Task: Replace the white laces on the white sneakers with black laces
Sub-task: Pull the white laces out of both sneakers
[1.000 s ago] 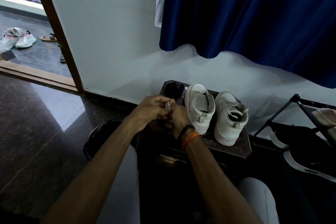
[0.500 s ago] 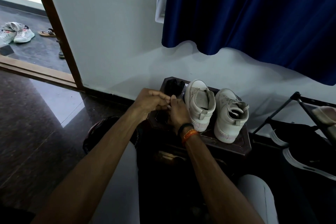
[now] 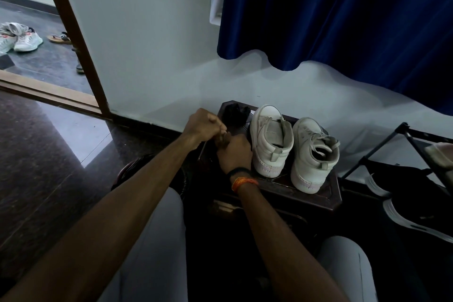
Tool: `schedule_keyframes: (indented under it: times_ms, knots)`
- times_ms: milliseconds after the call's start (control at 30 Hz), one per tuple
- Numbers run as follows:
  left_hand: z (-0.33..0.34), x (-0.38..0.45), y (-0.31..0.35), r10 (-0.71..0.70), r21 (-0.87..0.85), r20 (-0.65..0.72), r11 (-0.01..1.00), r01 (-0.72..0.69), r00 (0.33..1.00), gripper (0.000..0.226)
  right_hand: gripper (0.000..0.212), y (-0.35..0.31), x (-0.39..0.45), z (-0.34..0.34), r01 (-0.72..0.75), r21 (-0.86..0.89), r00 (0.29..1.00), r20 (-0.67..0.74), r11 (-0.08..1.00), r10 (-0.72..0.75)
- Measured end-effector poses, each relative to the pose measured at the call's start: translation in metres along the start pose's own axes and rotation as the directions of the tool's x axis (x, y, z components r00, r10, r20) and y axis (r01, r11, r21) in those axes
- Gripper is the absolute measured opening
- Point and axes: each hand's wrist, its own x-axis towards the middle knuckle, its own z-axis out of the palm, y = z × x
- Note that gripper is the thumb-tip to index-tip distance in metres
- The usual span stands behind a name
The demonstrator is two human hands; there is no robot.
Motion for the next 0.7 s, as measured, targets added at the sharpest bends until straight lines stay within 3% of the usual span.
schedule_keyframes:
  times_ms: [100, 267, 367, 500, 700]
  knots:
    - [-0.002, 0.008, 0.002, 0.021, 0.119, 0.074, 0.992, -0.030, 0.997, 0.013, 0.027, 0.001, -0.002, -0.003, 0.039, -0.127, 0.999, -0.009, 0.991, -0.041]
    - [-0.007, 0.016, 0.008, 0.017, 0.183, 0.146, 0.982, -0.044, 0.989, 0.009, 0.025, 0.008, 0.001, 0.007, 0.011, 0.012, 0.999, -0.032, 1.000, -0.011]
    - [-0.007, 0.018, 0.007, 0.027, 0.203, 0.103, 0.978, -0.047, 0.994, 0.011, 0.018, 0.007, 0.001, 0.006, -0.017, 0.103, 0.998, -0.059, 0.994, 0.023]
    - [-0.003, 0.016, -0.001, 0.050, 0.235, -0.029, 0.971, -0.041, 0.998, 0.022, 0.013, 0.002, 0.002, 0.008, -0.018, 0.096, 0.994, -0.101, 0.995, 0.027]
    - [0.004, 0.009, -0.008, 0.037, 0.190, -0.083, 0.982, -0.021, 0.996, 0.028, 0.015, 0.006, 0.002, 0.007, -0.052, 0.129, 0.991, -0.116, 0.990, 0.067]
